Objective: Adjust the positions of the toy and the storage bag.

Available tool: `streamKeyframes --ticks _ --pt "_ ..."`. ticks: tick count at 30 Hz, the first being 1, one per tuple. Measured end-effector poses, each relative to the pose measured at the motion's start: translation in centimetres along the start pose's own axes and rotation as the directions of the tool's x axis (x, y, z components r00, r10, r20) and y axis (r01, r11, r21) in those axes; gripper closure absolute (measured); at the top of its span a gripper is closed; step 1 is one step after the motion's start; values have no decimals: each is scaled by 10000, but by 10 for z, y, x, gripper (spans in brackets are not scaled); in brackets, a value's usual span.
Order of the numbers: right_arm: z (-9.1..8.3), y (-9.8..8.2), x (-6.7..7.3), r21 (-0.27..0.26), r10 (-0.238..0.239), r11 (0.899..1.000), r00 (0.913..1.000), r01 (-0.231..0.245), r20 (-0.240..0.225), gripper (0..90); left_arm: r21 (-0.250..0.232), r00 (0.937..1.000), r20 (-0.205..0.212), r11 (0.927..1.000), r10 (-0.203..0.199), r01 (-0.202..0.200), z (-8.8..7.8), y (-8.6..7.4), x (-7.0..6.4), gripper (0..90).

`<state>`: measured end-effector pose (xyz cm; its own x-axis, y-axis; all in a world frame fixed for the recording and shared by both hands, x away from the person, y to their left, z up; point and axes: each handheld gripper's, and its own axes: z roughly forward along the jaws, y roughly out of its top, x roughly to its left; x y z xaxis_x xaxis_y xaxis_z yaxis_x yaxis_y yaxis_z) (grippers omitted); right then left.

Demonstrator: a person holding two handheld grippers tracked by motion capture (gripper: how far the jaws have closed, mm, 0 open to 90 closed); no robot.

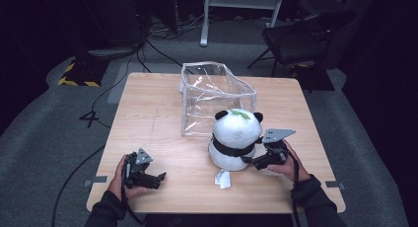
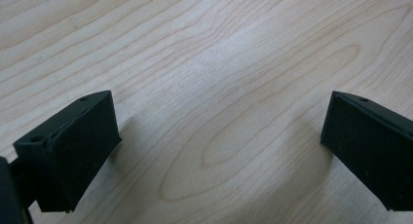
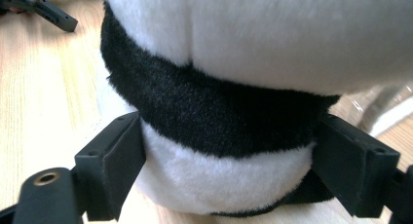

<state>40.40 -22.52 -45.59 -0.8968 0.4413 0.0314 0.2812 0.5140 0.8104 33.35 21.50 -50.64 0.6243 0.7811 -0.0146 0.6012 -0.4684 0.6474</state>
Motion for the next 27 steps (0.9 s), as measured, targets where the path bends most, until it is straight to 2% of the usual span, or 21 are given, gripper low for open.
streamKeyframes --ticks 3,6,8,10,13,15,16,18,22,23,24,27 --pt "6 4 -1 68 -110 9999 9998 111 -187 169 64 9994 241 9997 255 -256 5 8 -3 9" --pt "14 10 1 164 -286 9994 9992 291 -272 170 -115 9974 514 9987 506 -501 9 14 -6 88" --pt "20 14 3 170 -373 9991 9986 380 -376 186 -114 9972 251 9975 706 -704 10 20 -10 165" --pt "26 17 4 123 -446 9989 9979 452 -461 196 -130 9955 227 9957 924 -921 11 25 -13 171" --pt "35 22 6 73 -542 9985 9966 548 -626 204 -508 9944 619 9952 862 -831 8 31 -14 168" --pt "39 25 6 45 -586 9982 9955 591 -743 207 -707 9956 526 9948 772 -735 6 34 -15 167" --pt "42 27 7 28 -589 9982 9948 593 -831 208 -802 9951 490 9934 857 -816 5 36 -15 163" --pt "47 30 10 48 -646 9979 9938 653 -903 209 -1023 9943 625 9916 862 -795 1 40 -16 163" --pt "56 38 18 237 -905 9953 9897 937 -1108 218 -1514 9932 529 9839 1035 -945 -9 49 -20 161" --pt "58 40 20 269 -1007 9942 9880 1045 -1168 220 -1646 9933 605 9825 985 -874 -12 51 -20 161" --pt "60 41 23 276 -1034 9938 9866 1077 -1264 223 -1798 9927 625 9795 1033 -906 -15 53 -21 161" --pt "64 43 28 204 -1186 9922 9822 1228 -1455 233 -2359 9947 308 9678 984 -884 -27 58 -24 158"
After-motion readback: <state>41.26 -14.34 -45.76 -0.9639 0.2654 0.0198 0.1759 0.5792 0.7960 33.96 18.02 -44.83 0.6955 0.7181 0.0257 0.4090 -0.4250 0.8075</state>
